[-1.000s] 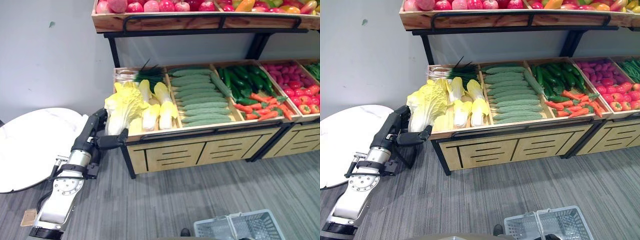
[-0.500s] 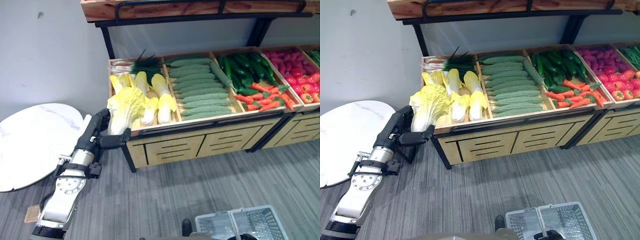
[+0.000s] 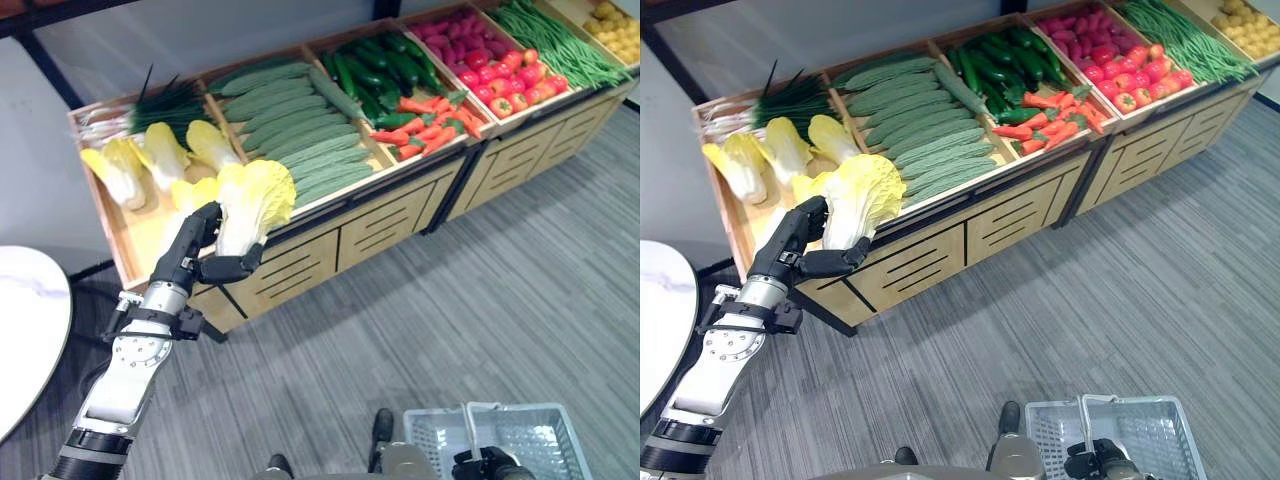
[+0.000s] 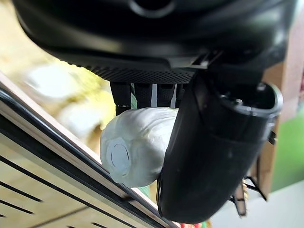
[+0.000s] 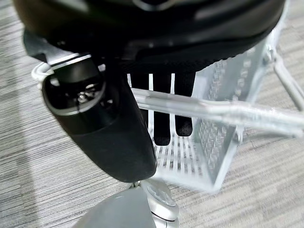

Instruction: Get the vegetables into the basket

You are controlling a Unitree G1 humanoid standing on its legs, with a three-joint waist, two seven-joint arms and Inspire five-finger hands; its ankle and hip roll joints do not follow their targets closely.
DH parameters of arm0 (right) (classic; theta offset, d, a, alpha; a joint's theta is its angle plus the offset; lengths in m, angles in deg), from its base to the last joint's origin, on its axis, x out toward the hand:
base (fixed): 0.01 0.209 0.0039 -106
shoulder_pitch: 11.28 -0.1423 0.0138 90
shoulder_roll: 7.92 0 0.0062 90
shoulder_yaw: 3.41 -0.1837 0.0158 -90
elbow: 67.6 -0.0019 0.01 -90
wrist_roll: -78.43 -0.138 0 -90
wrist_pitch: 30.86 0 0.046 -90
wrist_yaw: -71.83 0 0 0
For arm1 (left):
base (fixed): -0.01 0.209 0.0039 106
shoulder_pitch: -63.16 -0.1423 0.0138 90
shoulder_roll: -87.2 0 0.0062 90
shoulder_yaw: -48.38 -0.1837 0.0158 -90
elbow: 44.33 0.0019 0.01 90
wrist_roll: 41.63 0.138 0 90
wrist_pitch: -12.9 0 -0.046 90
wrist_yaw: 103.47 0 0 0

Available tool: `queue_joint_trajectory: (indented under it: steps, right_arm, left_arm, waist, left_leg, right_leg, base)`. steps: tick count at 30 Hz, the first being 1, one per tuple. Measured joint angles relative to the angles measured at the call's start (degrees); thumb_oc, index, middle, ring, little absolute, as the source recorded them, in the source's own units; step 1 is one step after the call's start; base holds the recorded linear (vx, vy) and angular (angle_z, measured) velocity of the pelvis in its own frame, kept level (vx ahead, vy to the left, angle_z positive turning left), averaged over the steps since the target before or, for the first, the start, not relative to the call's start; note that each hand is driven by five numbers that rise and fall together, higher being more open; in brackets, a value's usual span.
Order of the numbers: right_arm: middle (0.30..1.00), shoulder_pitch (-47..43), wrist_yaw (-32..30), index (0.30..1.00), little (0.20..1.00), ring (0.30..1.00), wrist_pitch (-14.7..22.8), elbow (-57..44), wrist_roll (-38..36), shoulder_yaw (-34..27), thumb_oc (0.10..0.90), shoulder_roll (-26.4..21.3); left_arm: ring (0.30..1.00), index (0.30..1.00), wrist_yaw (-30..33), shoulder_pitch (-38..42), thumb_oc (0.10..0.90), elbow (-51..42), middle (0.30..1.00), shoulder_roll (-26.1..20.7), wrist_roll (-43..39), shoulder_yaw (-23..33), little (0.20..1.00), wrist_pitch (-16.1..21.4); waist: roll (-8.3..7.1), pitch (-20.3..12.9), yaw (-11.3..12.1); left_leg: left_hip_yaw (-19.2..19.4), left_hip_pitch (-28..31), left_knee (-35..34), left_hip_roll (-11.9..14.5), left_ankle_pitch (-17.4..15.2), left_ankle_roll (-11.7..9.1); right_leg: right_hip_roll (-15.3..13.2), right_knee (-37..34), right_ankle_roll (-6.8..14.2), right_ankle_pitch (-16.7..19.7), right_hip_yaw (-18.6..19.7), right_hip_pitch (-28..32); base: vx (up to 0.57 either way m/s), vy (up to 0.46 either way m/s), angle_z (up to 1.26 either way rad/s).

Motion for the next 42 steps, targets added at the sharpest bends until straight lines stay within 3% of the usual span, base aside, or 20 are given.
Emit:
queue_joint_trajectory:
  steps: [6,13,14,15,16,17,18,19,21,23,24,25,26,28,29,31,35,38,42]
  right_arm:
    - [0.3,0.2,0.2,0.3,0.3,0.3,0.1,0.0,-0.1,0.0,0.4,-0.8]
    - [0.3,-1.3,-0.1,0.3,0.3,0.3,0.7,-1.0,-0.1,0.0,0.4,-0.9]
    - [0.3,-1.9,0.0,0.3,0.3,0.3,0.7,-1.1,-0.1,0.0,0.4,-1.1]
    - [0.3,-2.2,0.3,0.3,0.3,0.3,0.9,-0.7,-0.2,-0.1,0.4,-0.7]
    - [0.3,-2.1,0.3,0.3,0.3,0.3,1.0,-0.4,-0.5,-0.4,0.4,-0.7]
    - [0.3,-2.2,0.2,0.3,0.3,0.3,1.5,-0.6,-0.6,-0.6,0.4,-1.2]
    - [0.3,-2.4,0.0,0.3,0.3,0.3,1.7,-0.7,-0.6,-0.6,0.4,-1.6]
    - [0.3,-2.7,-0.3,0.3,0.3,0.3,1.9,-0.9,-0.6,-0.6,0.4,-1.7]
    - [0.3,-3.5,-0.5,0.3,0.3,0.3,2.5,-1.2,-0.6,-0.5,0.4,-1.7]
    - [0.3,-4.8,-0.1,0.3,0.3,0.3,2.6,-1.2,-0.5,-0.4,0.4,-1.7]
    - [0.3,-4.8,-0.4,0.3,0.3,0.3,2.7,-1.3,-0.5,-0.4,0.4,-1.0]
    - [0.3,-4.7,-0.4,0.3,0.3,0.3,2.9,-1.2,-0.5,-0.4,0.4,-0.7]
    - [0.3,-4.7,-0.2,0.3,0.3,0.3,2.7,-0.5,-0.5,-0.6,0.4,-0.5]
    - [0.3,-3.7,0.0,0.3,0.3,0.3,1.6,0.7,-0.4,-0.7,0.4,-0.3]
    - [0.3,-2.1,0.0,0.3,0.3,0.3,1.2,0.8,-0.4,-0.6,0.4,0.0]
    - [0.3,-1.7,0.3,0.3,0.3,0.3,0.1,0.7,-0.5,-0.4,0.4,0.3]
    - [0.3,-2.1,0.3,0.3,0.3,0.3,-0.2,0.1,-0.4,0.2,0.4,0.7]
    - [0.3,-2.8,0.3,0.3,0.3,0.3,0.1,-1.2,-0.4,0.1,0.4,0.3]
    - [0.3,-3.6,0.2,0.3,0.3,0.3,0.2,-2.3,-0.4,0.2,0.4,0.8]
  left_arm:
    - [0.3,0.3,0.0,0.1,0.4,-0.3,0.3,1.2,-0.4,0.0,0.3,0.0]
    - [0.3,0.3,0.2,0.1,0.4,-0.3,0.3,1.2,-1.9,-0.7,0.3,-0.6]
    - [0.3,0.3,0.1,0.5,0.4,-0.2,0.3,1.4,-2.6,-1.3,0.3,-0.6]
    - [0.3,0.3,0.1,0.7,0.4,0.5,0.3,1.3,-3.0,-2.0,0.3,-1.0]
    - [0.3,0.3,0.1,0.6,0.4,1.6,0.3,1.2,-3.0,-2.6,0.3,-1.1]
    - [0.3,0.3,0.3,0.4,0.4,2.8,0.3,1.6,-3.0,-3.1,0.3,-1.1]
    - [0.3,0.3,0.1,-0.1,0.4,3.6,0.3,1.4,-3.0,-3.4,0.3,-1.2]
    - [0.3,0.3,0.3,-0.3,0.4,3.8,0.3,1.5,-2.9,-3.4,0.3,-1.3]
    - [0.3,0.3,0.7,-0.3,0.4,3.8,0.3,1.5,-2.9,-3.2,0.3,-1.2]
    - [0.3,0.3,0.8,-0.7,0.4,3.8,0.3,-0.4,-2.8,-3.3,0.3,-1.4]
    - [0.3,0.3,0.7,-0.9,0.4,3.3,0.3,-1.4,-2.8,-3.1,0.3,-1.4]
    - [0.3,0.3,0.7,-1.4,0.4,2.9,0.3,-2.1,-2.8,-2.8,0.3,-1.4]
    - [0.3,0.3,0.6,-2.0,0.4,2.2,0.3,-2.3,-2.8,-2.7,0.3,-1.5]
    - [0.3,0.3,0.2,-2.6,0.4,1.7,0.3,-2.9,-2.8,-2.7,0.3,-1.5]
    - [0.3,0.3,0.2,-2.8,0.4,1.5,0.3,-3.4,-2.8,-2.1,0.3,-1.5]
    - [0.3,0.3,1.0,-3.2,0.4,1.5,0.3,-3.9,-2.7,-0.9,0.3,-1.7]
    - [0.3,0.3,1.2,-2.1,0.4,1.4,0.3,-3.8,-2.7,-0.9,0.3,-1.7]
    - [0.3,0.3,1.3,-2.3,0.4,1.4,0.3,-3.8,-2.7,-0.8,0.3,-1.8]
    - [0.3,0.3,1.4,-2.1,0.4,1.2,0.3,-3.9,-2.7,0.3,0.3,-1.8]
  waist:
    - [0.79,-0.6,-0.9]
    - [1.36,-0.6,-0.9]
    - [1.65,-0.4,-0.4]
    - [-0.42,0.4,0.7]
    - [-1.37,0.7,1.3]
    - [-2.2,1.2,2.2]
    - [-2.3,1.2,2.6]
    - [-2.44,1.2,2.1]
    - [-3.31,1.7,2.5]
    - [-3.27,1.8,1.9]
    - [-3.67,2.2,1.8]
    - [-4.13,2.4,1.7]
    - [-3.35,3.0,2.3]
    - [-3.34,3.0,2.3]
    - [-4.34,2.7,2.6]
    - [-3.0,3.6,2.3]
    - [-3.11,3.7,1.1]
    - [-3.33,3.8,1.8]
    - [-5.25,4.7,0.5]
  left_leg:
    - [-2.6,-0.9,0.7,1.9,0.4,-1.2]
    - [-5.6,-5.1,1.9,2.9,0.4,-1.4]
    - [-6.9,-7.2,5.2,3.6,-0.2,-3.2]
    - [-10.0,-11.6,13.4,3.2,-0.3,-4.9]
    - [-13.6,-13.2,16.8,2.4,0.5,-4.8]
    - [-20.0,-15.3,19.2,1.0,0.1,-5.4]
    - [-22.6,-14.5,15.7,-0.1,-1.1,-5.7]
    - [-23.8,-14.4,11.9,-1.0,-1.5,-5.5]
    - [-27.1,-12.2,4.4,-3.7,-2.8,-3.7]
    - [-26.9,-10.8,4.4,-6.5,-4.9,-0.2]
    - [-25.8,-9.9,4.1,-7.0,-4.0,1.6]
    - [-23.8,-10.2,4.1,-6.9,-3.4,2.6]
    - [-21.2,-10.6,4.1,-6.0,-2.6,3.5]
    - [-20.1,-10.4,4.4,-6.4,-2.7,3.8]
    - [-19.3,-10.4,4.4,-7.7,-3.0,3.8]
    - [-17.4,-10.1,3.9,-8.1,-2.1,3.2]
    - [-15.5,-7.9,3.0,-9.1,-2.5,3.7]
    - [-11.8,-7.2,3.1,-9.7,-3.2,4.4]
    - [-7.3,-7.7,4.2,-10.8,-4.0,4.9]
  right_leg:
    - [1.6,-0.8,-0.5,-0.6,-0.4,0.3]
    - [1.6,5.2,-1.4,-2.8,-0.5,-5.0]
    - [1.8,7.9,-1.8,-4.4,-0.3,-6.7]
    - [0.3,12.5,-3.1,-7.5,2.7,-9.2]
    - [0.1,11.9,-3.2,-7.5,3.9,-9.2]
    - [0.1,11.2,-3.1,-7.5,5.9,-8.8]
    - [0.1,9.8,-2.9,-7.3,6.7,-8.9]
    - [0.5,8.4,-1.0,-5.7,8.4,-9.0]
    - [1.7,6.5,-0.7,-5.3,12.3,-10.2]
    - [3.5,4.4,-0.6,-5.2,15.0,-11.1]
    - [3.8,3.4,-0.2,-4.9,15.2,-11.1]
    - [3.6,2.1,0.2,-4.9,15.1,-10.8]
    - [3.9,4.3,-0.9,-3.8,14.3,-12.1]
    - [1.9,12.3,-0.5,-5.7,14.0,-12.2]
    - [0.7,10.4,0.7,-6.2,15.6,-10.4]
    - [0.6,6.5,0.5,-2.4,16.8,-8.9]
    - [0.2,4.5,1.3,-1.3,18.9,-7.3]
    - [0.1,4.1,2.4,-0.5,22.4,-8.1]
    - [0.2,2.2,4.1,1.1,26.8,-9.5]
  base:
    - [0.06,-0.121,0.03]
    - [0.03,-0.153,0.14]
    - [0.03,-0.113,0.34]
    - [0.04,0.0,0.26]
    - [0.06,0.008,0.05]
    - [0.12,0.088,-0.25]
    - [0.1,0.068,-0.38]
    - [0.14,0.114,-0.32]
    - [0.08,0.097,-0.7]
    - [0.08,0.172,-1.16]
    - [0.06,0.285,-1.01]
    - [0.03,0.239,-0.96]
    - [0.02,0.229,-0.72]
    - [0.02,0.144,-0.42]
    - [0.02,0.144,-0.25]
    - [0.0,0.162,-0.42]
    - [-0.03,0.152,-0.28]
    - [-0.02,0.065,-0.57]
    - [-0.09,0.066,-0.57]
